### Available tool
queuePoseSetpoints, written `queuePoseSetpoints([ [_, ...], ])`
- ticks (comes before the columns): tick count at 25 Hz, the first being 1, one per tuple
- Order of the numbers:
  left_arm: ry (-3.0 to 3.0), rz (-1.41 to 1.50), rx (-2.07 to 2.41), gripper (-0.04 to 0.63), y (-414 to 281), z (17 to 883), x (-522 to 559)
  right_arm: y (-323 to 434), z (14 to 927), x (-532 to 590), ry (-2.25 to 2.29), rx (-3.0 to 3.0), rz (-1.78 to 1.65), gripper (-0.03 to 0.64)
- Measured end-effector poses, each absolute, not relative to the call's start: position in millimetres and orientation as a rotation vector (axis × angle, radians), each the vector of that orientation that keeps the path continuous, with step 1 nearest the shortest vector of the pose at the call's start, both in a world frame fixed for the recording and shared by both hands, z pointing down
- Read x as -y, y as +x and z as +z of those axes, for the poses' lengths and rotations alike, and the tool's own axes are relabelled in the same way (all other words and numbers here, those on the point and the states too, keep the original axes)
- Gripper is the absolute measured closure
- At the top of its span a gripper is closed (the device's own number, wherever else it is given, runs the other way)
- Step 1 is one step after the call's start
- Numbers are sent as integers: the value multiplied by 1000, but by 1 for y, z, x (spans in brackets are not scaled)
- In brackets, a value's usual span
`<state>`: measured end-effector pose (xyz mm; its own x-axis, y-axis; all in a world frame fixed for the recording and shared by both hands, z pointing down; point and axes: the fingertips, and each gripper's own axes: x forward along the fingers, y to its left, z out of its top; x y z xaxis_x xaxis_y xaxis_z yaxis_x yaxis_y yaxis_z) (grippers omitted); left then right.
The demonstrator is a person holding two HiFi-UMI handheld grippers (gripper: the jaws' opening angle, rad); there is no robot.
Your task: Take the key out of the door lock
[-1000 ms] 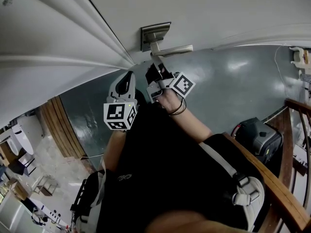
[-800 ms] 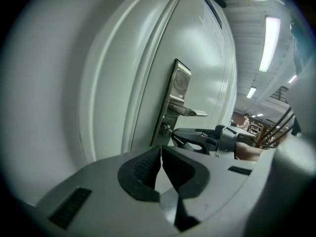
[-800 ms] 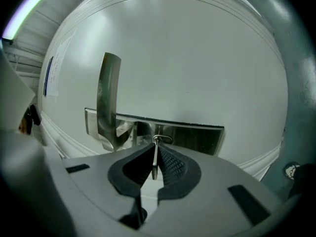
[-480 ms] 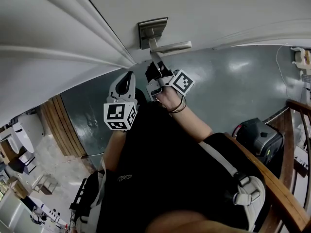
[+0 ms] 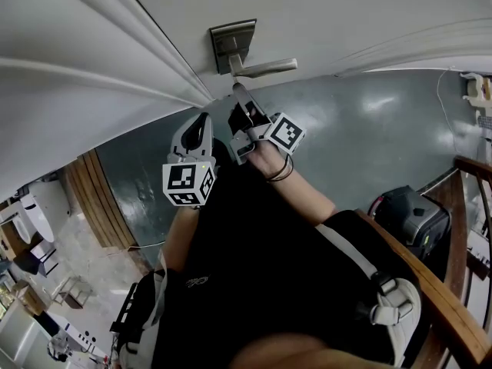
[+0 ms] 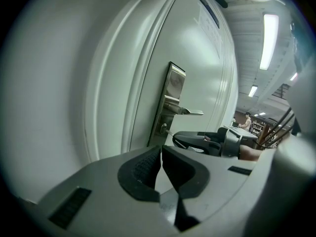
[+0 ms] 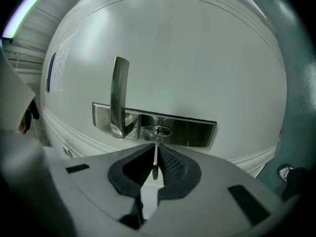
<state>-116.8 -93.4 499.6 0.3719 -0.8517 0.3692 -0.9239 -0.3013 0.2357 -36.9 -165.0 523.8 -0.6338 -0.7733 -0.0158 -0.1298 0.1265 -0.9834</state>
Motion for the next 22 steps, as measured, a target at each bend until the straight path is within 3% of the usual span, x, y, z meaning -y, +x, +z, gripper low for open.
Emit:
queuePoseSetpoints([
  [22, 2267, 267, 1511, 566, -31, 505, 38, 47, 519, 88, -876, -2007, -1485, 588],
])
